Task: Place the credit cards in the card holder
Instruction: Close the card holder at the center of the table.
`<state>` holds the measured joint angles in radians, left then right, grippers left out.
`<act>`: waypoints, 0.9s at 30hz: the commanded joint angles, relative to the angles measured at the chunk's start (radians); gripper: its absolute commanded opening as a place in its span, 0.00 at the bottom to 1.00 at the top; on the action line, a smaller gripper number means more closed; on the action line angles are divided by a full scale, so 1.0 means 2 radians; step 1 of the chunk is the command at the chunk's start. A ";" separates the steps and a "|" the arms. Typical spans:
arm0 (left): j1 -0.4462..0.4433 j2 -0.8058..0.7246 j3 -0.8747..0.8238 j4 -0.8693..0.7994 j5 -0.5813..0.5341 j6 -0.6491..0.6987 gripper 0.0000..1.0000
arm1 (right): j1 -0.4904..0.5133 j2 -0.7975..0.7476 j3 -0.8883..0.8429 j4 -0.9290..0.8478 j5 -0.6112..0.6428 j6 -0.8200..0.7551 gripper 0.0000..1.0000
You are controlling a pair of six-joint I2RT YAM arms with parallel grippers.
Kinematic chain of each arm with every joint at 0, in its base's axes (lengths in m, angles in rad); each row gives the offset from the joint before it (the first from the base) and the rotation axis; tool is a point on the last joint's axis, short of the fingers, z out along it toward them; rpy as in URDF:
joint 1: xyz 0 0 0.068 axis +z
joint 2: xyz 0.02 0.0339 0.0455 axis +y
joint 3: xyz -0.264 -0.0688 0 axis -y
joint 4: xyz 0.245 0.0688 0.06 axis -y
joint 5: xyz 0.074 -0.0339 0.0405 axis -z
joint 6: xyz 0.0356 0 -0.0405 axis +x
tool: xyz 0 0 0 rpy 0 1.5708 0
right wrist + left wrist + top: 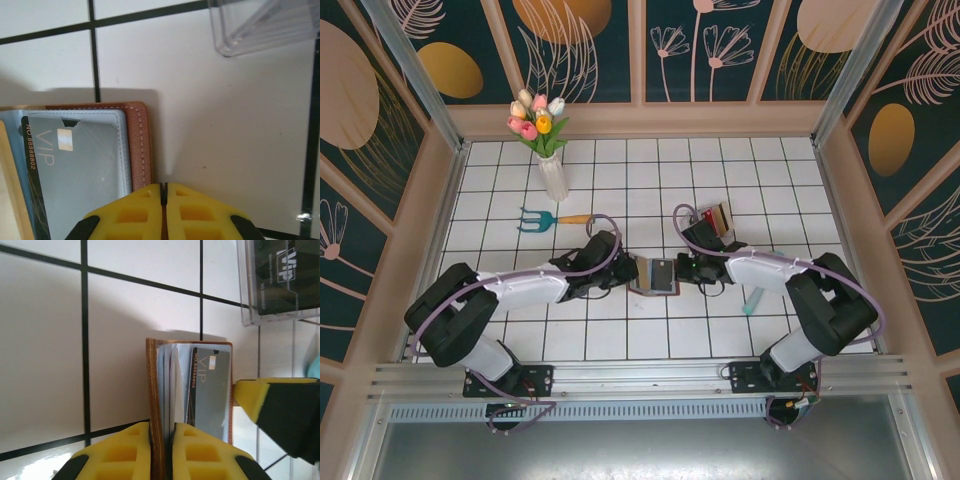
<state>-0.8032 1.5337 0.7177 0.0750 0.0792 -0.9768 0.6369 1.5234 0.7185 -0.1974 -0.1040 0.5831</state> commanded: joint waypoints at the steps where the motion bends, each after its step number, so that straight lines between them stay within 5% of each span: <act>1: 0.001 -0.020 0.036 -0.137 -0.066 0.063 0.02 | 0.003 -0.021 -0.002 0.012 -0.013 0.013 0.05; 8: -0.010 0.009 0.154 -0.332 -0.166 0.119 0.00 | 0.018 -0.025 -0.032 0.111 -0.080 0.072 0.05; 15: -0.057 0.087 0.261 -0.440 -0.247 0.115 0.00 | 0.023 -0.026 -0.070 0.183 -0.086 0.121 0.05; 20: -0.086 0.142 0.307 -0.444 -0.241 0.107 0.01 | 0.021 -0.024 -0.086 0.200 -0.087 0.129 0.05; 27: -0.110 0.168 0.313 -0.354 -0.142 0.094 0.12 | 0.013 -0.019 -0.115 0.234 -0.087 0.149 0.05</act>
<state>-1.0050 1.8599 1.3300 -0.7174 -0.3092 -0.7696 0.6704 1.4910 0.5072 0.1955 -0.2638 0.8490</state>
